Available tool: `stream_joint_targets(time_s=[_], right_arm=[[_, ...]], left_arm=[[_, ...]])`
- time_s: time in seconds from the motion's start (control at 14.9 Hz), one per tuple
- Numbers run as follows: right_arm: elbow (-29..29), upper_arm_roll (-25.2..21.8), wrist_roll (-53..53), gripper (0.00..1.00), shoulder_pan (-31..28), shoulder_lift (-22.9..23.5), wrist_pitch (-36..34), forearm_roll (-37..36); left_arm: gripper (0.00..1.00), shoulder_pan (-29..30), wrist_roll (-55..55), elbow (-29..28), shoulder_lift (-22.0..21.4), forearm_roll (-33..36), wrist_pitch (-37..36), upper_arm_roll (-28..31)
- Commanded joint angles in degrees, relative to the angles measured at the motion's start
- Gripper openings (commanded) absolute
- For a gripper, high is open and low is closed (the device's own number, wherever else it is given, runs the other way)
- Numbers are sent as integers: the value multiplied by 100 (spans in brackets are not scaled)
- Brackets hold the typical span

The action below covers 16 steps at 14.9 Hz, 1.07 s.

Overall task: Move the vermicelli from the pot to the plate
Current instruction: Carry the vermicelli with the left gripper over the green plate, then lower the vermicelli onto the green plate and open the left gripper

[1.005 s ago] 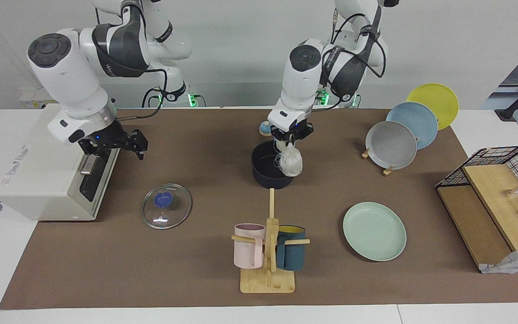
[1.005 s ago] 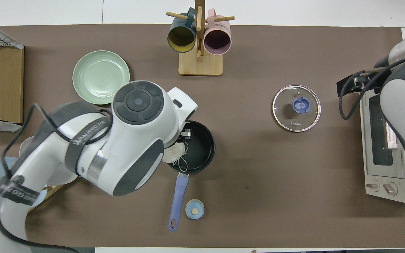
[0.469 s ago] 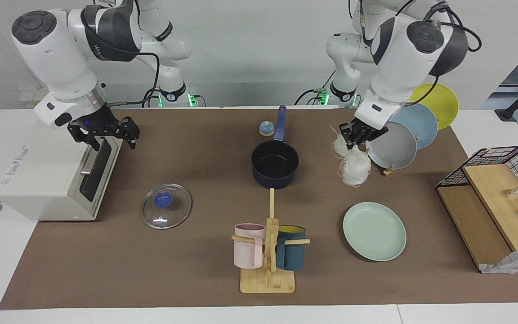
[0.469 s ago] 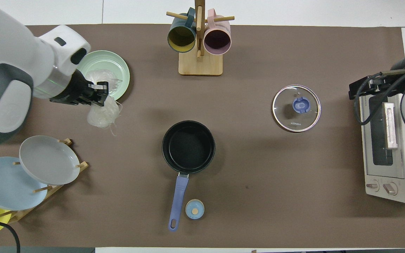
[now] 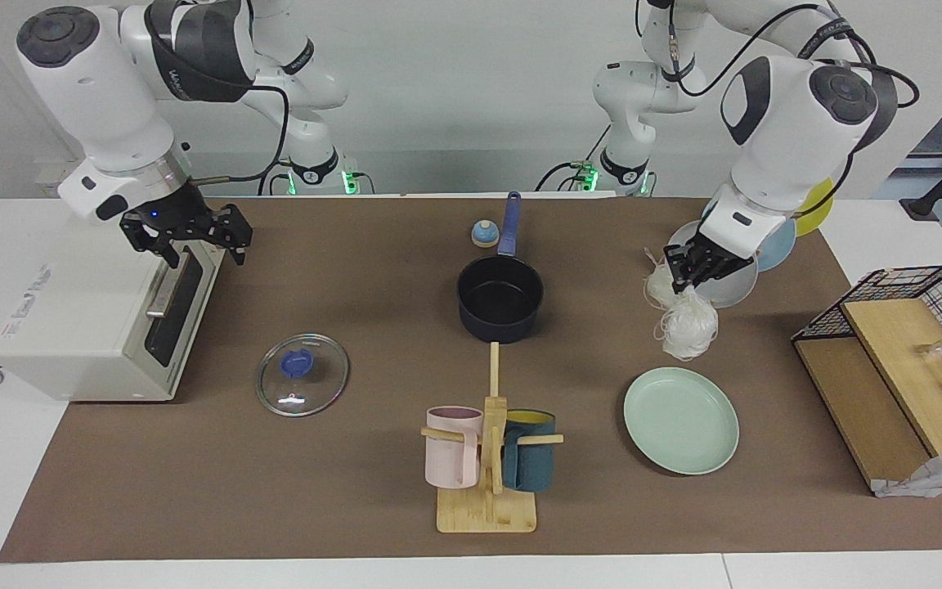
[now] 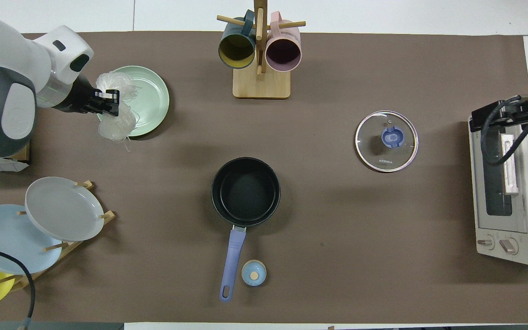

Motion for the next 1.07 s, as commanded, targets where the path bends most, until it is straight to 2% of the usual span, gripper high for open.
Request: stream_joint_targets(time_s=[0.0,0.2,0.47,0.67,0.74,0.8,0.87,1.01], right_arm=[[-129,65,-100,100,-69,-100,-22,80],[-120,56,-82,100,-105,-109,-224,80],[-138,21,-56,100,70,-118,-199,80],[-208,-172,-91,100,133,-266,-181,63],[-278,-190,-91,100,133,-337,-181,54],[-261,-199,-99,100,124,-372,-207,45],[-261,-216,-108,100,115,-381,-190,45],[-217,-217,-65,100,106,-373,-190,28]], left_arm=[[0,152,289,-160,290,-35,664,-38],[0,152,490,-186,634,-17,1121,-38],[0,161,791,-520,696,-17,1614,-38],[0,169,808,-564,696,-17,1650,-29],[8,169,800,-564,696,-17,1642,-29],[57,169,799,-538,687,-17,1589,-29],[100,161,799,-520,687,-17,1571,-29],[100,169,799,-346,687,-17,1423,-29]])
